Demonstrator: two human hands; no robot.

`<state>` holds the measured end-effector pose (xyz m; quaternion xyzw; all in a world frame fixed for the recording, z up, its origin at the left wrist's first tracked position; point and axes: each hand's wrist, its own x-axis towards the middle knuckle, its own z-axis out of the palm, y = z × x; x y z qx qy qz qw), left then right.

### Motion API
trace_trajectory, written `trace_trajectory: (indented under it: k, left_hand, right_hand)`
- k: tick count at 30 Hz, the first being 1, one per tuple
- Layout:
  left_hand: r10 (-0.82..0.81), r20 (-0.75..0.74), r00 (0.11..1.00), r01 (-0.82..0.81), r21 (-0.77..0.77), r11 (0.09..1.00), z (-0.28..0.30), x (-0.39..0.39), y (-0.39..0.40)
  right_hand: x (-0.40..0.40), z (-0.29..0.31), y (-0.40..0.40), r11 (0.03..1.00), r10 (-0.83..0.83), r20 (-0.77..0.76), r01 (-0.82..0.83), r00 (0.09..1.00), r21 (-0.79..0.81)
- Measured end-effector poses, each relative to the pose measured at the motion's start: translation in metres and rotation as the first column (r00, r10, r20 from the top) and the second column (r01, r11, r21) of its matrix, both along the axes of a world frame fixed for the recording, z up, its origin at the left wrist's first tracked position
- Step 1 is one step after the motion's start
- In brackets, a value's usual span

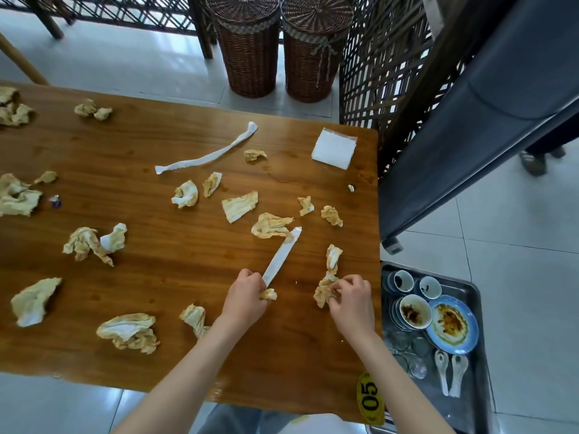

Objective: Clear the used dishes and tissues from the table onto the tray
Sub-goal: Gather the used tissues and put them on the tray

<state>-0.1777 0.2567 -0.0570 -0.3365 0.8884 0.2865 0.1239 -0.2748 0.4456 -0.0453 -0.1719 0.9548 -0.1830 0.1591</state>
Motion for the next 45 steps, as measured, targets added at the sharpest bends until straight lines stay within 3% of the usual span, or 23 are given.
trace_trajectory:
  k: [5,13,22,35,42,45]
  left_hand:
    - [0.014,0.059,0.998,-0.004,-0.170,0.985,-0.008,-0.003,0.011]
    - [0.067,-0.030,0.997,-0.070,-0.144,0.987,-0.013,-0.004,0.012]
    - [0.149,-0.121,0.981,-0.160,-0.081,0.984,-0.015,0.006,0.002]
    - [0.011,-0.036,0.999,-0.017,-0.169,0.985,-0.008,0.002,-0.002]
    - [0.020,-0.045,0.999,-0.026,-0.135,0.991,-0.006,0.003,-0.004]
    - [0.034,-0.062,0.997,-0.041,-0.121,0.992,-0.005,0.005,-0.007]
  right_hand:
    - [-0.013,-0.001,-0.012,0.993,0.107,0.032,-0.109,0.994,0.052]
    - [-0.025,-0.003,-0.024,0.970,0.213,0.233,-0.233,0.949,0.063]
    - [-0.021,-0.008,-0.026,0.959,0.269,0.058,-0.273,0.961,0.079]
    - [-0.017,-0.016,-0.023,0.959,0.271,0.011,-0.271,0.962,0.087]
    - [-0.017,-0.019,-0.021,0.980,0.199,0.031,-0.198,0.979,-0.024]
    - [-0.026,-0.011,-0.019,0.989,0.092,0.028,-0.088,0.995,-0.115]
